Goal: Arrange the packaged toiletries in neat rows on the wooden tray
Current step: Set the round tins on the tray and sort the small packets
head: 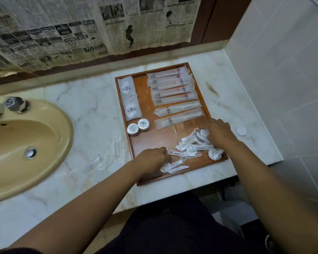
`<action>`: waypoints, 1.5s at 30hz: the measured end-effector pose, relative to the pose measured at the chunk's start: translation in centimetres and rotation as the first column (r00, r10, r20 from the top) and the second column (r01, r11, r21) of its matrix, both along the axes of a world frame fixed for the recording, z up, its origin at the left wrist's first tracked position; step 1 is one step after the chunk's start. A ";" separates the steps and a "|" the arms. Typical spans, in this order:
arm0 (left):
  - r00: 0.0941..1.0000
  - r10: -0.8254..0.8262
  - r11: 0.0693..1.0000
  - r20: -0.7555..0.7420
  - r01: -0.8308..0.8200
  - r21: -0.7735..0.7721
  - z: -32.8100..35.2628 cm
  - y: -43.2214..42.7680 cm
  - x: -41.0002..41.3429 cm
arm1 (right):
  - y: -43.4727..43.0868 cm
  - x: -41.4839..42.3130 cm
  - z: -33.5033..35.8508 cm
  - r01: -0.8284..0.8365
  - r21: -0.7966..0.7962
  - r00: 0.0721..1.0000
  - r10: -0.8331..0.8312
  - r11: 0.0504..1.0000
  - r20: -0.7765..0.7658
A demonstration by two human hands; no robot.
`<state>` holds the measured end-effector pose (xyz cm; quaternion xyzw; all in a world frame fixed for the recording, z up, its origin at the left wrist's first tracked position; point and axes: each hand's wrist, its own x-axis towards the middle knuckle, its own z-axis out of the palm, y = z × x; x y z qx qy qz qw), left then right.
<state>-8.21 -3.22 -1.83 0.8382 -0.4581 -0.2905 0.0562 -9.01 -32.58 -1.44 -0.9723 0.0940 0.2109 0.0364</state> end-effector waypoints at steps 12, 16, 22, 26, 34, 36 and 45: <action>0.992 0.087 0.993 0.096 -0.079 -0.083 1.0 1.2 -0.2 | -0.5 -0.7 1.6 0.129 0.066 0.991 -0.125 0.989 -0.052; 0.972 0.220 0.963 0.080 -0.204 -0.174 2.2 2.8 0.4 | 1.3 -0.3 3.7 0.110 0.237 0.988 -0.133 0.965 0.083; 0.885 0.463 0.853 0.034 -0.435 -0.287 4.0 5.7 1.3 | 7.9 1.6 5.3 -0.008 0.530 0.976 -0.109 0.848 0.189; 0.817 0.577 0.763 0.012 -0.533 -0.367 4.3 7.2 1.4 | 11.5 3.0 4.9 0.004 0.627 0.979 -0.131 0.779 0.155; 0.655 0.756 0.611 -0.003 -0.706 -0.358 4.3 8.2 2.1 | 13.4 5.4 4.4 0.020 0.668 0.987 -0.123 0.744 0.108; 0.608 0.794 0.568 0.012 -0.735 -0.370 4.1 7.7 2.7 | 13.1 5.8 4.1 0.028 0.660 0.986 -0.128 0.750 0.104; 0.648 0.716 0.698 0.259 -0.652 -0.296 2.9 3.4 7.5 | 10.2 5.7 3.3 0.023 0.654 0.970 -0.176 0.756 0.169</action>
